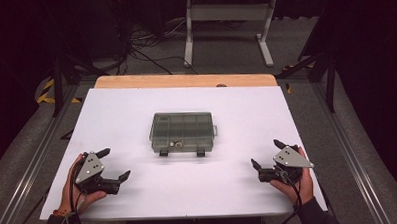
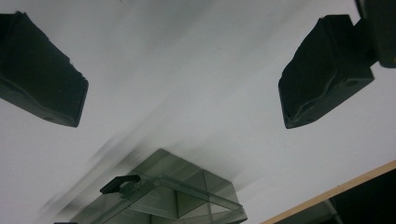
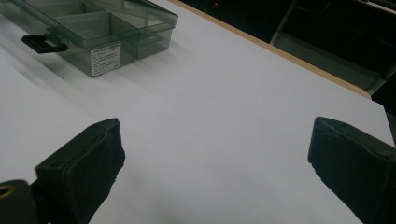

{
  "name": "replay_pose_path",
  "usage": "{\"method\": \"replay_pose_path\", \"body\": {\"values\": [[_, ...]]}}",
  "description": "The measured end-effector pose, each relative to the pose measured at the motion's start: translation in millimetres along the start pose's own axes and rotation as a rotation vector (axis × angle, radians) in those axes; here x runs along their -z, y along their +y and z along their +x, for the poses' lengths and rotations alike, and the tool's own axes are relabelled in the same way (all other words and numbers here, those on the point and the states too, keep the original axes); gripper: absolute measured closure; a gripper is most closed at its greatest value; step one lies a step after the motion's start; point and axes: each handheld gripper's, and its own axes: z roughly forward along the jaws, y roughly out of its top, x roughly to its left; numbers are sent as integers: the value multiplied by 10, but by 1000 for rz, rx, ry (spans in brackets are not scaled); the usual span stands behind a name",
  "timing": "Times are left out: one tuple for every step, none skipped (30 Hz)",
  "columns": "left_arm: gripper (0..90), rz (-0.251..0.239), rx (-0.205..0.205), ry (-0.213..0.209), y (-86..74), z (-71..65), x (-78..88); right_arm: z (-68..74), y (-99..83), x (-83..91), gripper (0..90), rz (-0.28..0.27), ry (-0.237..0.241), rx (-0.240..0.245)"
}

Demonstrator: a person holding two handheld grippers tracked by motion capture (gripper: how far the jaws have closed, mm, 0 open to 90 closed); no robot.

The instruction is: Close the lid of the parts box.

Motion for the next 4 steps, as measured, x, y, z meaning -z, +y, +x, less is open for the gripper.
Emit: {"method": "replay_pose_path", "body": {"values": [[23,2,0,1,-2,1,1,-1,1,-1,39,-2,1,-2],[23,1,0,3,-3,6,6,-4,3,-1,38,-6,4,-5],[23,-3,6,4,-5,9,12,-7,5,-2,37,-13,9,-12],[23,-6,9,5,-5,10,16,-7,7,-4,37,-13,11,-14]]}}
